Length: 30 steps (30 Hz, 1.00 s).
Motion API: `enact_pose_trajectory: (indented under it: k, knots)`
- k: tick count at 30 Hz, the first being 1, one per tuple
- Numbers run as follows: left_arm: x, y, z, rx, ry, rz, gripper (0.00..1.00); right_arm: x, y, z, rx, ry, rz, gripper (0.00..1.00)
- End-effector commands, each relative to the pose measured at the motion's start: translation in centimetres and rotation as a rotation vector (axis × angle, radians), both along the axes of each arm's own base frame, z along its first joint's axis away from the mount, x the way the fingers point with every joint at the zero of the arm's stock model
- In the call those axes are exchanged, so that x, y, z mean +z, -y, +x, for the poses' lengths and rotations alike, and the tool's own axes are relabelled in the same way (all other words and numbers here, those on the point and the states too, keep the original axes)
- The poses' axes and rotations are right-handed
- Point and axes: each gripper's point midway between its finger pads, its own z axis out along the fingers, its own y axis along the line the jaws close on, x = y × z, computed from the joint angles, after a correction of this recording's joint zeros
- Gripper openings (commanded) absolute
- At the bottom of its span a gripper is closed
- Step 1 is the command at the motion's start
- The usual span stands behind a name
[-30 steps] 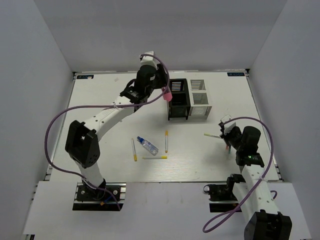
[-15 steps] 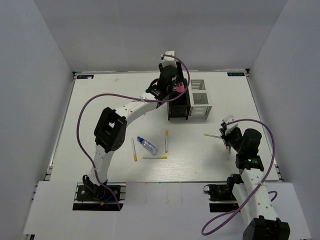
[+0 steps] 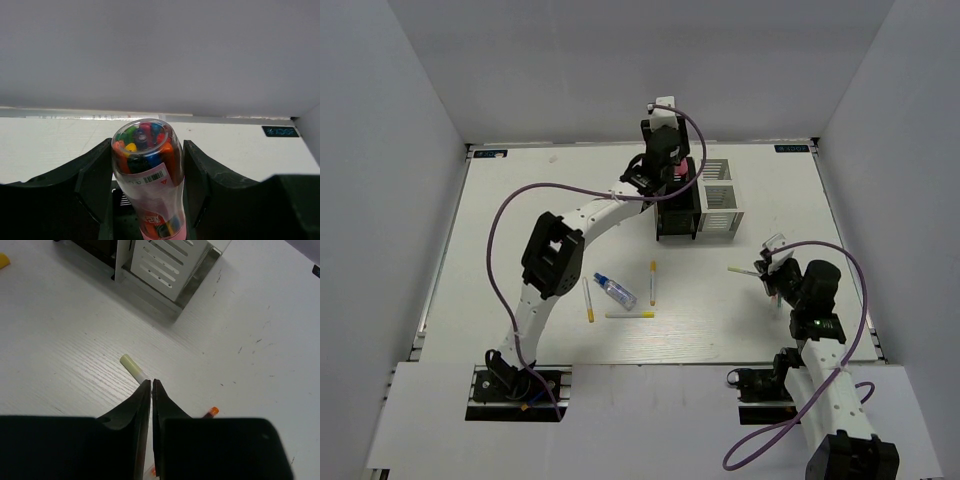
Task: Sort the stationery into containers
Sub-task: Place the stationery in the storage box.
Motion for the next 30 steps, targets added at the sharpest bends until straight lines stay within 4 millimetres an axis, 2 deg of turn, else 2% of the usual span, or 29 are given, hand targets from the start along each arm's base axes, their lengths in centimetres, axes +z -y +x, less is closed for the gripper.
enact_pose_trajectory:
  k: [1,4,5,6,8,9,12,13,14,15,16,18,19,20,21,22,23,24,26,27,29,30]
  knots:
    - [1.9,-0.5,0.4,0.044,0.039,-0.002,0.00,0.4,-0.4,0.1,0.025,0.029,0.013,0.13]
    - [0.3,-0.6,0.3,0.043,0.015,0.030,0.01,0.3,-0.6,0.0,0.033,0.034,0.017,0.18]
    - [-0.9,-0.6,0.4,0.043,-0.001,0.044,0.05,0.3,-0.6,0.0,0.035,0.033,0.020,0.18]
    - [-0.9,-0.6,0.4,0.043,-0.001,0.044,0.14,0.3,-0.7,0.0,0.040,0.038,0.018,0.20]
    - [-1.7,-0.7,0.4,0.051,-0.013,0.067,0.24,0.2,-0.8,-0.1,0.044,0.032,0.023,0.20]
    - [-1.7,-0.7,0.4,0.051,-0.013,0.067,0.39,0.2,-0.8,-0.1,0.044,0.033,0.021,0.21]
    - [-1.7,-0.6,0.4,0.042,-0.013,0.067,0.61,0.2,-0.7,-0.1,0.040,0.032,0.021,0.21]
    - [-1.6,-0.5,0.2,0.025,-0.014,0.076,0.73,0.3,-0.7,0.0,0.038,0.035,0.022,0.25]
    - [-1.9,-0.3,0.1,0.009,-0.022,0.083,0.77,0.1,-0.7,0.0,0.038,0.031,0.020,0.28]
    - [-1.0,-0.5,-0.2,0.009,-0.014,0.076,0.81,0.2,-0.7,0.0,0.039,0.035,0.019,0.31]
    - [-1.0,-0.5,-0.4,-0.005,-0.028,0.087,0.87,0.2,-0.7,0.0,0.037,0.032,0.019,0.37]
    - [-1.6,-0.9,-1.1,-0.017,-0.052,0.120,0.89,0.3,-0.7,0.0,0.038,0.035,0.020,0.43]
    - [-0.3,-1.2,-1.7,-0.026,-0.045,0.114,0.91,0.4,-0.7,0.0,0.039,0.035,0.022,0.45]
    - [-0.1,-1.4,-2.1,-0.037,-0.046,0.114,0.96,0.7,-0.7,0.1,0.037,0.044,0.019,0.53]
    - [-1.1,-2.0,-2.8,-0.038,-0.070,0.134,0.98,0.8,-0.7,0.1,0.037,0.044,0.019,0.59]
    - [-0.8,-2.1,-3.4,-0.057,-0.070,0.143,1.00,1.0,-0.6,0.2,0.034,0.045,0.019,0.67]
    - [1.5,-2.8,-4.4,-0.068,-0.049,0.125,1.00,1.1,-0.4,0.4,0.021,0.044,0.015,0.90]
    - [0.8,-3.2,-5.2,-0.083,-0.067,0.138,1.00,1.3,-0.3,0.4,0.018,0.035,0.012,0.90]
    - [1.3,-4.0,-6.9,-0.111,-0.088,0.152,1.00,2.2,-0.4,0.7,0.030,0.034,0.007,0.90]
    - [2.9,-5.1,-8.5,-0.129,-0.080,0.144,1.00,3.3,-1.0,0.2,0.066,-0.003,0.013,0.90]
    - [3.5,-6.4,-10.6,-0.152,-0.111,0.147,1.00,3.8,-2.0,-0.4,0.153,-0.032,0.002,0.90]
    - [2.4,-6.9,-12.0,-0.171,-0.155,0.138,1.00,6.3,-3.6,-1.3,0.258,-0.020,0.034,0.86]
